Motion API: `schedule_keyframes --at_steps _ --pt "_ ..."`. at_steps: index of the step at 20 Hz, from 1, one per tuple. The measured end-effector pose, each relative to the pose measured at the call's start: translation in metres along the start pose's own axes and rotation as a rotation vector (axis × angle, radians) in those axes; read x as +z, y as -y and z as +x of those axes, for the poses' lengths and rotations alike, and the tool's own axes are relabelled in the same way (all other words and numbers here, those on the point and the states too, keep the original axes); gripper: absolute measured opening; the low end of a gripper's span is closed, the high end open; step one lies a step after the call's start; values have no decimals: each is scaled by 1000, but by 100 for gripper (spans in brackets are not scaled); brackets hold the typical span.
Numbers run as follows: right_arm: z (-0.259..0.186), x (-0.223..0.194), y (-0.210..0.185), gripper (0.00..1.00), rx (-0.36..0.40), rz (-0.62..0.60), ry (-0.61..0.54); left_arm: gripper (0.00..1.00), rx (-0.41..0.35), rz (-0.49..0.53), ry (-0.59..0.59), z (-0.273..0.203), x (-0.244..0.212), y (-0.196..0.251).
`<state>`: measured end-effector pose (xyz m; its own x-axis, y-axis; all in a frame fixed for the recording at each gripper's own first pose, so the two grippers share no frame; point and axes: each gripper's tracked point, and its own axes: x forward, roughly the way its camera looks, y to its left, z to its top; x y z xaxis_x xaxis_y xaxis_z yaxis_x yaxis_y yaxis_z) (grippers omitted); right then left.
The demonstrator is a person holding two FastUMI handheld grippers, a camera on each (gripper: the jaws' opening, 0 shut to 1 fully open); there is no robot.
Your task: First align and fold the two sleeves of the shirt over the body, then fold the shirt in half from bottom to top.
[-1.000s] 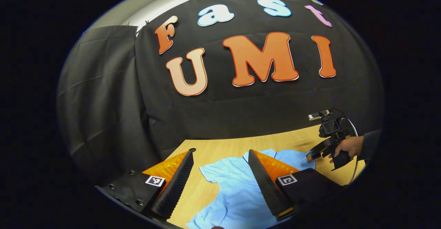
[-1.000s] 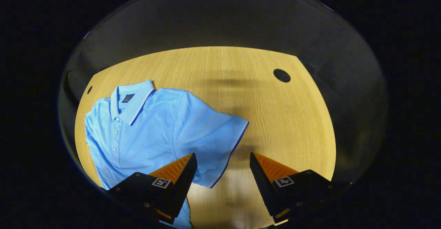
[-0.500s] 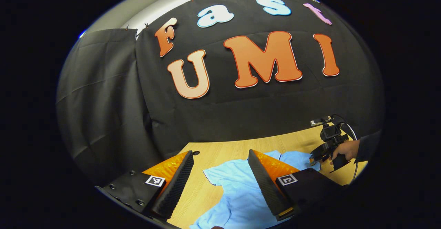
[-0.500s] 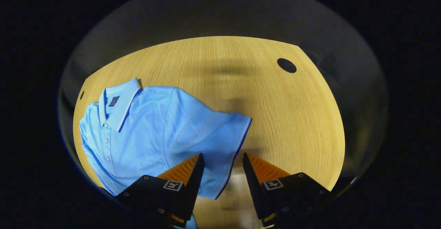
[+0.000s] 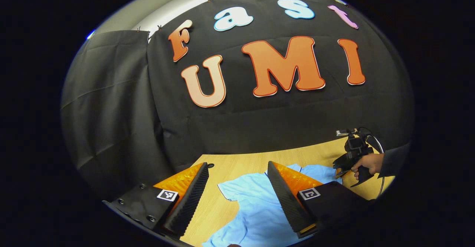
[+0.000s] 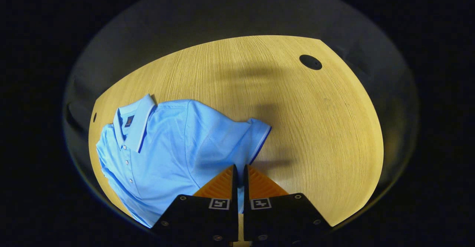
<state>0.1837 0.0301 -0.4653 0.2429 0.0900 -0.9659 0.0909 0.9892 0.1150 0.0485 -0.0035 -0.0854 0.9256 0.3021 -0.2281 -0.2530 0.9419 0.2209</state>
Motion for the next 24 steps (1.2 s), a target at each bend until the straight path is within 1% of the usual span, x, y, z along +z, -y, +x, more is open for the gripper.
schedule_keyframes --at_steps 6,12,15,20,22,24 --pt "-25 17 -22 6 75 -19 70 100 31 -5 11 -8 2 -10" --pt "-45 28 -75 6 189 -46 98 100 54 4 22 -16 3 -15" --pt "-49 25 -103 6 234 -83 93 100 74 7 21 -21 3 -19" --pt "-46 18 -142 6 275 -126 77 100 112 13 7 -26 -5 -31" --pt "-44 14 -155 6 288 -137 69 100 119 10 2 -25 -7 -33" --pt "-42 9 -169 6 312 -120 51 100 122 7 -5 -24 -10 -35"
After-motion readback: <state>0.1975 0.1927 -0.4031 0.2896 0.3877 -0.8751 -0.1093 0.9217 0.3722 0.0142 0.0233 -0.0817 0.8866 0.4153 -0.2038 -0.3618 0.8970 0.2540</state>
